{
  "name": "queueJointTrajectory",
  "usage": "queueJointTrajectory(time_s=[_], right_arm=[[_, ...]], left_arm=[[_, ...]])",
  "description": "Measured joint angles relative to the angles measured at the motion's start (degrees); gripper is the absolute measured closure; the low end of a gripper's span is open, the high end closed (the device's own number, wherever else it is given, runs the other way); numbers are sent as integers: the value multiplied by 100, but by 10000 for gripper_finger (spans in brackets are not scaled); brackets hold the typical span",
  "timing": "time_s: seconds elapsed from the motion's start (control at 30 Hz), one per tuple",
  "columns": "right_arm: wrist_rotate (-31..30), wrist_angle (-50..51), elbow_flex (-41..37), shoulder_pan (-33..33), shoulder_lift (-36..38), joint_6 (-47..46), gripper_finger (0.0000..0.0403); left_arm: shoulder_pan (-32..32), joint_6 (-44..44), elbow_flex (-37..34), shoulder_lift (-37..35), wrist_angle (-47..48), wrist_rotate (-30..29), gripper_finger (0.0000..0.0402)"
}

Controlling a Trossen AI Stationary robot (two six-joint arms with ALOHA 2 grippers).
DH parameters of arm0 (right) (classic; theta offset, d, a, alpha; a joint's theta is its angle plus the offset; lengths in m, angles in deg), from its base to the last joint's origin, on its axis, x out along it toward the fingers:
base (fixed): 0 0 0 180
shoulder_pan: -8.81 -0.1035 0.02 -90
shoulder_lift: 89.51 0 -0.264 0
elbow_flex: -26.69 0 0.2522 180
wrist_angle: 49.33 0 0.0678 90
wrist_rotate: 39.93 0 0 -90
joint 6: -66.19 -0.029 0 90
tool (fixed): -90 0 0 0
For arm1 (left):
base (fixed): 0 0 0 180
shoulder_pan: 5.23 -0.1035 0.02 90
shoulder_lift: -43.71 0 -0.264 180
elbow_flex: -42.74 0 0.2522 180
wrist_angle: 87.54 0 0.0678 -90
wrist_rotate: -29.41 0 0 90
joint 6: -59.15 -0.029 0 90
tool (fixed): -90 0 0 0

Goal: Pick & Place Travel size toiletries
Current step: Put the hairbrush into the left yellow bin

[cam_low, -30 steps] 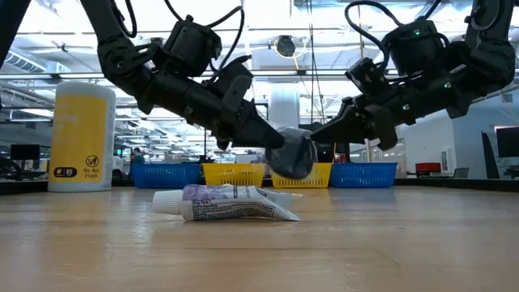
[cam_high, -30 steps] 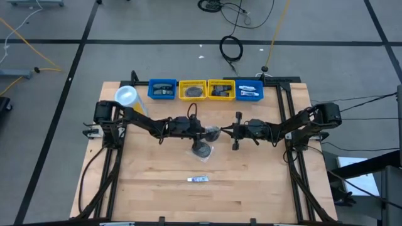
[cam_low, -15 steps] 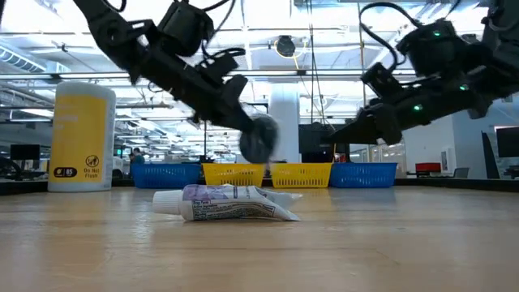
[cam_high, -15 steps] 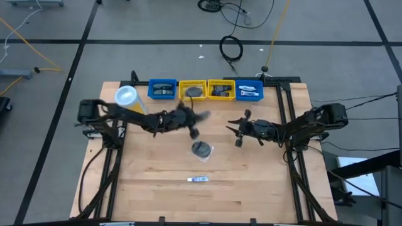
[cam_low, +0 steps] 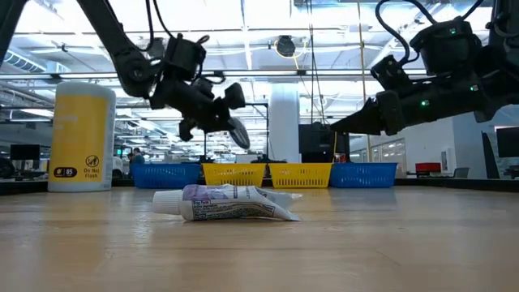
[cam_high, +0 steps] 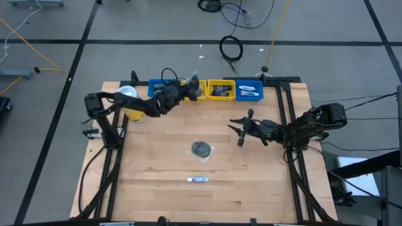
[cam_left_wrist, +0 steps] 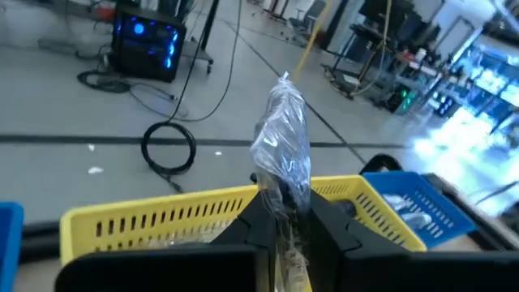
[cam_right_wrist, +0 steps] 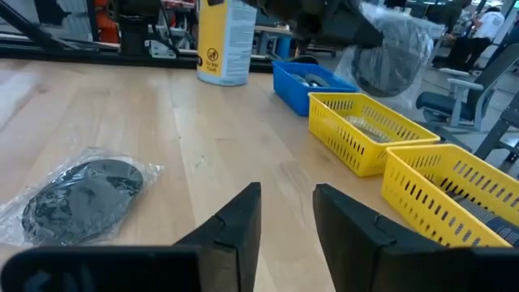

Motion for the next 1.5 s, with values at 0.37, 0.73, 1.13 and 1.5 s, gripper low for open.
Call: queueJointTrajectory(time_s=[0.37, 0.73, 1.13, 1.5], right_arm=[[2, -2, 1, 0, 0, 0, 302], [2, -2, 2, 0, 0, 0, 303], [4, -1, 2, 0, 0, -4, 303], [5, -1, 2, 0, 0, -46, 303]], left_arm=[[-25, 518, 0, 486, -205, -335, 340], [-27, 222, 2, 479, -215, 85, 226], [-169, 402, 4, 401, 465, 217, 268], [-276, -597, 7, -134, 940, 1424, 231]])
